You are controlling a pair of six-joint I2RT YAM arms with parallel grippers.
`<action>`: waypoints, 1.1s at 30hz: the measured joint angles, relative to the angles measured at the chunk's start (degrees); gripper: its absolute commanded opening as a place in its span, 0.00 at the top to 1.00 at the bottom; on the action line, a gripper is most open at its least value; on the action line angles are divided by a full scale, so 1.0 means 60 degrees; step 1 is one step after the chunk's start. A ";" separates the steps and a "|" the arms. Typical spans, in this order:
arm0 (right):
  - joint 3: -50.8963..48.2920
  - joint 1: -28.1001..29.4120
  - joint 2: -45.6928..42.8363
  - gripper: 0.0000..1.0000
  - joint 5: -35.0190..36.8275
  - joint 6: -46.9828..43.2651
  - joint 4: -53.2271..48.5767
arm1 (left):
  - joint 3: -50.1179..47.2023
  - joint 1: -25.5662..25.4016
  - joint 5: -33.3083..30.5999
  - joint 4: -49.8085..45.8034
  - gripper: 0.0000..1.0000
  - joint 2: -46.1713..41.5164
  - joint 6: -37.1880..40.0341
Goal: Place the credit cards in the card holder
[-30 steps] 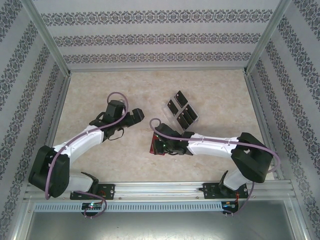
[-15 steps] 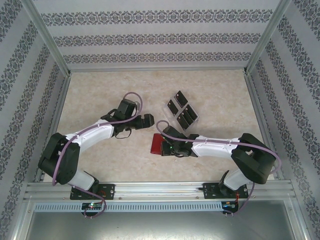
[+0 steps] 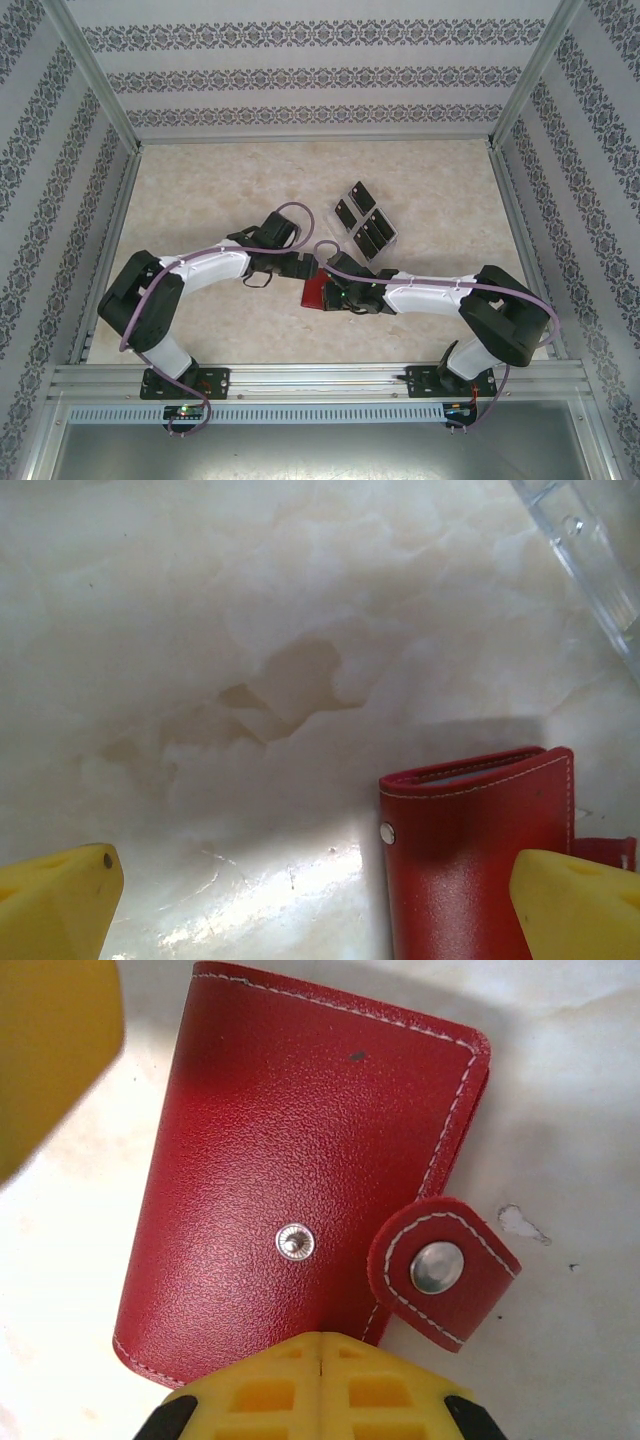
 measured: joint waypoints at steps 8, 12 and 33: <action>-0.0018 -0.0004 0.0000 1.00 0.0000 0.0000 0.0029 | 0.0076 -0.0106 0.0004 0.0244 0.00 0.0484 0.0157; -0.0018 -0.0025 0.0000 1.00 -0.0007 0.0000 0.0029 | 0.0076 -0.0117 -0.0022 0.0441 0.00 0.0674 0.0189; 0.0780 -0.0874 -0.1541 0.62 0.0200 -0.0295 -0.2011 | 0.0412 -0.0554 -0.1188 0.0044 0.00 0.1027 0.0029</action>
